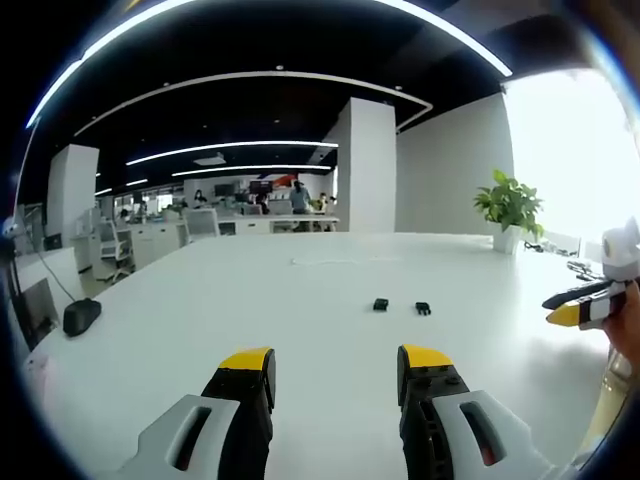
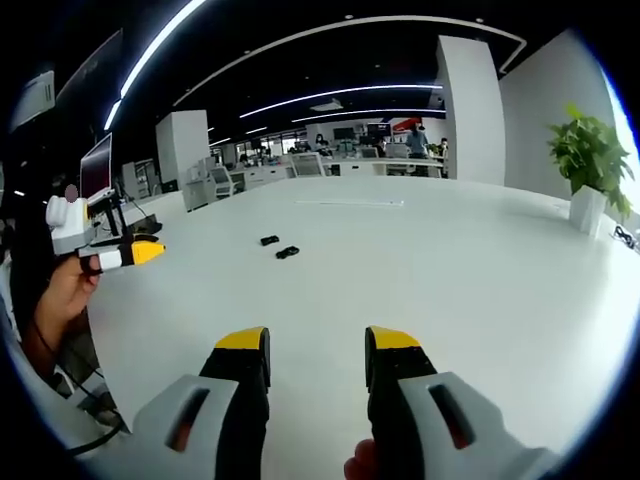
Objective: Snap the two parts of the plastic buckle together until the buckle closes and remains connected.
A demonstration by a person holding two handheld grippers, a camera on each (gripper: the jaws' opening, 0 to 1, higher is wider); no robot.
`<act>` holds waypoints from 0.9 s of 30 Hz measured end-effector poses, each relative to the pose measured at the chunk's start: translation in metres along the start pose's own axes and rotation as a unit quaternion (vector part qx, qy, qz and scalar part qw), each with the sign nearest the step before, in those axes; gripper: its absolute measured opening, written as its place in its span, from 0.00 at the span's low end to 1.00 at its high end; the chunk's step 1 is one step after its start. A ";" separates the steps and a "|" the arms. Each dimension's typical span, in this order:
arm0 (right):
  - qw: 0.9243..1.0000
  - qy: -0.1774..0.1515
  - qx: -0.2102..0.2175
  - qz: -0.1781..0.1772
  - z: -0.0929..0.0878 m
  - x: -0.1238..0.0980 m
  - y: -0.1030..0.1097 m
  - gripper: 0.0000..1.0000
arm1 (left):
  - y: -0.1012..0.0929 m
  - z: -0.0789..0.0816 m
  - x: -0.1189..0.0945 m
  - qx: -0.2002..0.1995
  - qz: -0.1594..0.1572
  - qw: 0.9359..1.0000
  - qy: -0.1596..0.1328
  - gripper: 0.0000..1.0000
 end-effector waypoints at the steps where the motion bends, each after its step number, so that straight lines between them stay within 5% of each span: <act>1: 1.000 0.001 0.001 0.001 0.000 0.000 0.000 0.38 | 0.001 0.000 0.000 0.000 0.001 1.000 0.000 0.49; 27: 1.000 0.000 -0.012 0.004 0.007 0.007 0.008 0.38 | 0.006 0.000 0.001 -0.013 -0.006 1.000 -0.006 0.49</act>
Point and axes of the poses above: the point that each gripper's makers call its tool centre point, and the gripper's own axes: x roughly forward along the fingers, y roughly to its left, z roughly out of its top, the point moved 9 cm from there along -x, roughly backward along the fingers, and after that the axes turned 15 degrees about -y, right-handed, at the moved point
